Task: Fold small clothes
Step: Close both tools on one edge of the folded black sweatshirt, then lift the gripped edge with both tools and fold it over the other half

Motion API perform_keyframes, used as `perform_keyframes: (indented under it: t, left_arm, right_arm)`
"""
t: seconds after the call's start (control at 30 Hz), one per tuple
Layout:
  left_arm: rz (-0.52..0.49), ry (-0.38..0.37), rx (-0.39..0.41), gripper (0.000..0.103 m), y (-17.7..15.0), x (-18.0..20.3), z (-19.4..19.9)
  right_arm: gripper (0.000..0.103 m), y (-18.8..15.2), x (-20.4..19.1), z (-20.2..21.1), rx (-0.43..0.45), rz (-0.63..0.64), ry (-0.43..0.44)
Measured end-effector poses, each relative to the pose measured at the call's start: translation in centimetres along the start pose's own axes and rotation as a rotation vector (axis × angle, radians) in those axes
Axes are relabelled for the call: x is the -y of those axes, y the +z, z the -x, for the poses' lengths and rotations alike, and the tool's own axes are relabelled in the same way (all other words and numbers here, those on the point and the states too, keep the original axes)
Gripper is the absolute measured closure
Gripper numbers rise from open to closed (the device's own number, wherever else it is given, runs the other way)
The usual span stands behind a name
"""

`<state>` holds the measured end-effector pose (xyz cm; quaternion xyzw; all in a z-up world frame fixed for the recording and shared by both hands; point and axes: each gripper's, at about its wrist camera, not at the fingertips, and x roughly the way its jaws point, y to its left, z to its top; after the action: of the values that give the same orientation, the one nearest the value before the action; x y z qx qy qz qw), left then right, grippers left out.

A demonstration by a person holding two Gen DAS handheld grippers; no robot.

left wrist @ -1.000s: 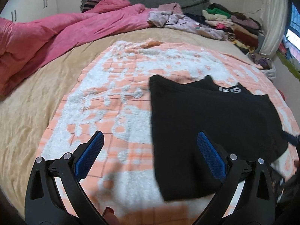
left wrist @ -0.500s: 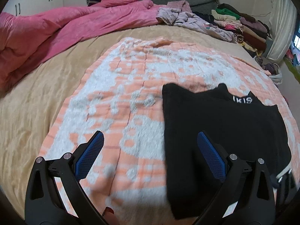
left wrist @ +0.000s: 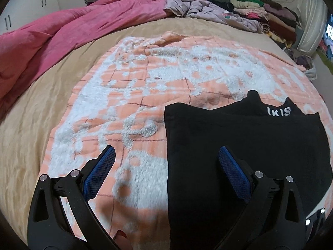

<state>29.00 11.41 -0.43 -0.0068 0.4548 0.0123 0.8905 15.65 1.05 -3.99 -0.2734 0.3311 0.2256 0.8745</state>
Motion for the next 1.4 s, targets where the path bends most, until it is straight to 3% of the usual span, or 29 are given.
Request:
perform_keyframes:
  t: [0.27,0.33,0.37,0.43,0.57,0.77,0.83,0.87,0.93,0.97,1.03,1.1,1.17,1.23,1.4]
  left_arm:
    - [-0.015,0.004,-0.018,0.01,0.7,0.5,-1.4]
    - [-0.019,0.002,-0.026,0.01,0.7,0.6,-1.8]
    - [-0.021,0.003,-0.028,0.01,0.7,0.7,-1.9]
    - [-0.019,0.0,-0.032,0.01,0.6,0.6,-2.1]
    - [0.003,-0.034,-0.053,0.01,0.4,0.3,-2.5]
    - [0.066,-0.147,-0.087,0.01,0.0,-0.1,-2.7]
    - [0.089,-0.186,-0.099,0.017,-0.1,-0.1,-2.7]
    - [0.103,-0.221,-0.103,0.03,-0.2,-0.1,-2.6]
    - [0.109,-0.262,-0.117,0.045,-0.4,0.5,-2.6]
    - [0.102,-0.266,-0.116,0.052,-0.4,0.7,-2.4]
    - [0.096,-0.267,-0.107,0.056,-0.5,1.2,-2.0]
    - [0.104,-0.276,-0.098,0.075,-0.3,1.4,-1.6]
    - [0.098,-0.268,-0.077,0.088,-0.2,1.6,-1.0]
    - [0.113,-0.276,-0.053,0.093,0.1,1.6,-0.3]
    - [0.097,-0.277,-0.001,0.093,1.0,3.2,2.1]
  right_arm:
    - [0.006,0.5,-0.4,-0.7,0.036,0.031,-0.059]
    - [0.017,0.5,-0.4,-0.6,0.051,0.033,-0.073]
    - [0.033,0.4,-0.2,-0.6,0.053,0.036,-0.073]
    - [0.043,0.3,0.2,-0.5,0.073,0.034,-0.075]
    - [0.077,0.4,1.7,0.9,0.128,-0.029,-0.011]
    - [0.088,0.1,4.0,1.7,0.166,-0.132,0.071]
    - [0.09,0.0,4.2,1.8,0.177,-0.137,0.075]
    - [0.091,0.0,4.3,2.0,0.183,-0.141,0.075]
    - [0.092,-0.1,4.4,2.2,0.194,-0.148,0.081]
    - [0.093,-0.3,4.4,2.3,0.2,-0.152,0.082]
    - [0.094,-0.5,4.5,2.6,0.211,-0.16,0.089]
    - [0.096,-0.8,4.7,3.0,0.224,-0.165,0.093]
    - [0.096,-0.9,4.8,3.3,0.238,-0.17,0.09]
    - [0.096,-1.1,5.1,3.6,0.247,-0.184,0.092]
    - [0.096,-1.7,6.9,5.0,0.28,-0.242,0.089]
